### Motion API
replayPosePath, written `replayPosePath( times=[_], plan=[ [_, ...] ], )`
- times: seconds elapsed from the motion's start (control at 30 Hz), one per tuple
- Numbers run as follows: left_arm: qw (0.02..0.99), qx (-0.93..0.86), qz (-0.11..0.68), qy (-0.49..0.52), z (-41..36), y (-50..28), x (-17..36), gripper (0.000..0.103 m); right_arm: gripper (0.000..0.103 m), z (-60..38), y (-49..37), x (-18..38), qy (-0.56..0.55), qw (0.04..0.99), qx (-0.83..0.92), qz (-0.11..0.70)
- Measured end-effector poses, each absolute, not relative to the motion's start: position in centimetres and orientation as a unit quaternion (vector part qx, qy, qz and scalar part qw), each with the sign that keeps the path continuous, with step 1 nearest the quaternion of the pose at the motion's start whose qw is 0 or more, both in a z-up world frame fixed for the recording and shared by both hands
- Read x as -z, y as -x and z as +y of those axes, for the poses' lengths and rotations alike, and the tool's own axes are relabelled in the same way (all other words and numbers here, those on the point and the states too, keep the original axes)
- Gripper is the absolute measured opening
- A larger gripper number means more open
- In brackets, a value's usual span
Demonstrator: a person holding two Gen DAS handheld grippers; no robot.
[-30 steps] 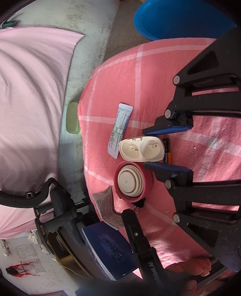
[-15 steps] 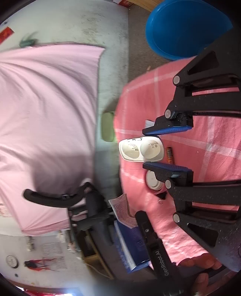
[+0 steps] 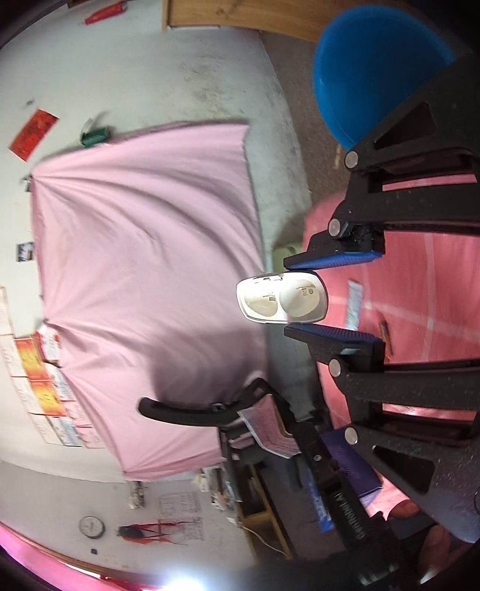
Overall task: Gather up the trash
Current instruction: 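Carry the label and earbud case over the blue bucket and open both tools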
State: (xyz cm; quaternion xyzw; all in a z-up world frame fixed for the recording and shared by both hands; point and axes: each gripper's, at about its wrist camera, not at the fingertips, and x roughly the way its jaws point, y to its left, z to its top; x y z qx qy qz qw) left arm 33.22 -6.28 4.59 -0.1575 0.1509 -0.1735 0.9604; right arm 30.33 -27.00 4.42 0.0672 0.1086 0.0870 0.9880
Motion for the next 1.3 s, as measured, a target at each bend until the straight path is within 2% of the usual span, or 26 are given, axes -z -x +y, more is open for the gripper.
replayPosePath(
  times=[0.23, 0.5, 0.8, 0.93, 1.3],
  plan=[
    [0.967, 0.196, 0.109, 0.123, -11.5, -31.2, -7.4, 0.028, 0.045, -31.0, -27.2, -7.7, -0.056, 0.995, -0.052, 0.057],
    [0.957, 0.245, 0.118, 0.097, -19.1, -30.8, -8.2, 0.028, 0.045, -36.6, -24.8, -8.4, -0.05, 0.997, -0.002, 0.053],
    [0.914, 0.309, 0.233, 0.121, -27.0, -34.2, -5.0, 0.028, 0.045, -42.1, -23.8, -5.6, -0.061, 0.992, 0.046, 0.104],
    [0.905, 0.318, 0.264, 0.102, -29.6, -35.4, -4.1, 0.028, 0.045, -44.0, -24.3, -3.8, -0.076, 0.986, 0.059, 0.136],
    [0.873, 0.32, 0.354, 0.098, -32.0, -37.9, -0.7, 0.029, 0.045, -46.9, -26.2, 0.3, -0.117, 0.968, 0.084, 0.206]
  ],
)
